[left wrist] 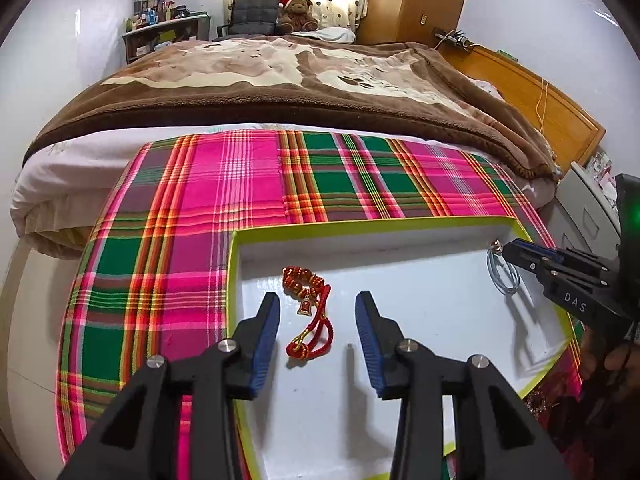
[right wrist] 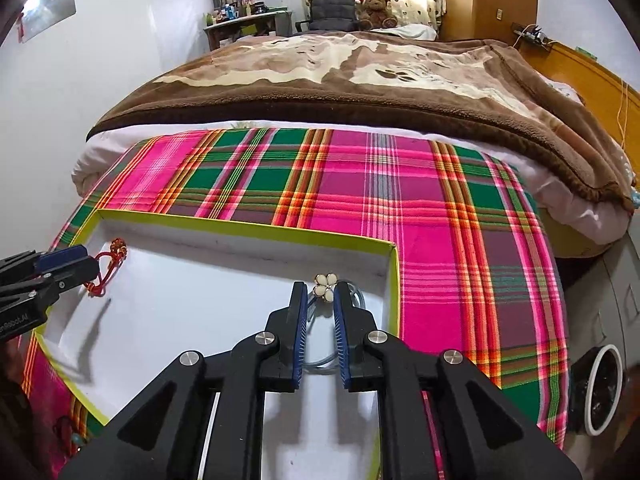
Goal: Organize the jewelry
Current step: 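Carry both items into the white box and open both grippers, then grasp the black band with the right gripper while the left gripper grasps the black teal-bead cord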
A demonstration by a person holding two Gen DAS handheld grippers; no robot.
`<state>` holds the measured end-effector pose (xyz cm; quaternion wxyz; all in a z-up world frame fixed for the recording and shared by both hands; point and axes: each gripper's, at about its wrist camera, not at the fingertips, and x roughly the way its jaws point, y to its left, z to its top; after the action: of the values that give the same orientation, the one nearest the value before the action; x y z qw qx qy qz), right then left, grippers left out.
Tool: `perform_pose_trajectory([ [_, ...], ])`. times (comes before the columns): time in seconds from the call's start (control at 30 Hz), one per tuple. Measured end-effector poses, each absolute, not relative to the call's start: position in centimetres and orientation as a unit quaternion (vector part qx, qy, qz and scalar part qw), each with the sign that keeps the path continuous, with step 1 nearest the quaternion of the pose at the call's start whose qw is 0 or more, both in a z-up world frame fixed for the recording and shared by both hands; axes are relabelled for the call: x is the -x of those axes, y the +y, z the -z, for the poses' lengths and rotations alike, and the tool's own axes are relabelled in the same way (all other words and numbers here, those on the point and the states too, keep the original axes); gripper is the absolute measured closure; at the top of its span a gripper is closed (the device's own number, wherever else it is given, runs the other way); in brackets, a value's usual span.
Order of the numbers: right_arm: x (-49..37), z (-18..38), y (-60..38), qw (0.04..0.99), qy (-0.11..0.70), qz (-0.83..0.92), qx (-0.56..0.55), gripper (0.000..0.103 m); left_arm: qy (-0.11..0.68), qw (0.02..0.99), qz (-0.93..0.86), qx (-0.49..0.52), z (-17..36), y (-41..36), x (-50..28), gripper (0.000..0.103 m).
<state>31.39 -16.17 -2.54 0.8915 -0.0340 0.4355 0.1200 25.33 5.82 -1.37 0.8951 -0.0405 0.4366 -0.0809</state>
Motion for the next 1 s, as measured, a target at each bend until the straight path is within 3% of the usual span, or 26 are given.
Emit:
perform_pose_trajectory([
  [0.17,-30.9,2.1,-16.1,0.894,0.430,-0.122,0.030,0.084,0.430,0.898,0.087,0.039,0.5,5.4,-24.6,0.058],
  [0.23,-30.6,1.7,-16.1,0.897,0.425,-0.119,0.029,0.068,0.428,0.899,0.086,0.040,0.2,5.4,-24.3,0.055],
  [0.27,-30.5,1.5,-16.2,0.898,0.423,-0.120,0.026,0.055,0.425,0.901,0.083,0.042,0.0,5.4,-24.1,0.055],
  [0.3,-30.2,1.2,-16.3,0.899,0.419,-0.124,0.022,0.053,0.421,0.902,0.082,0.042,-0.2,5.4,-23.9,0.054],
  [0.43,-29.0,0.1,-16.5,0.904,0.406,-0.129,0.017,0.053,0.414,0.904,0.094,0.044,-1.2,5.1,-22.8,0.049],
  [1.0,-18.7,-2.7,-19.1,0.920,0.363,-0.148,-0.005,0.053,0.365,0.923,0.111,0.058,-3.3,5.7,-13.4,0.046],
])
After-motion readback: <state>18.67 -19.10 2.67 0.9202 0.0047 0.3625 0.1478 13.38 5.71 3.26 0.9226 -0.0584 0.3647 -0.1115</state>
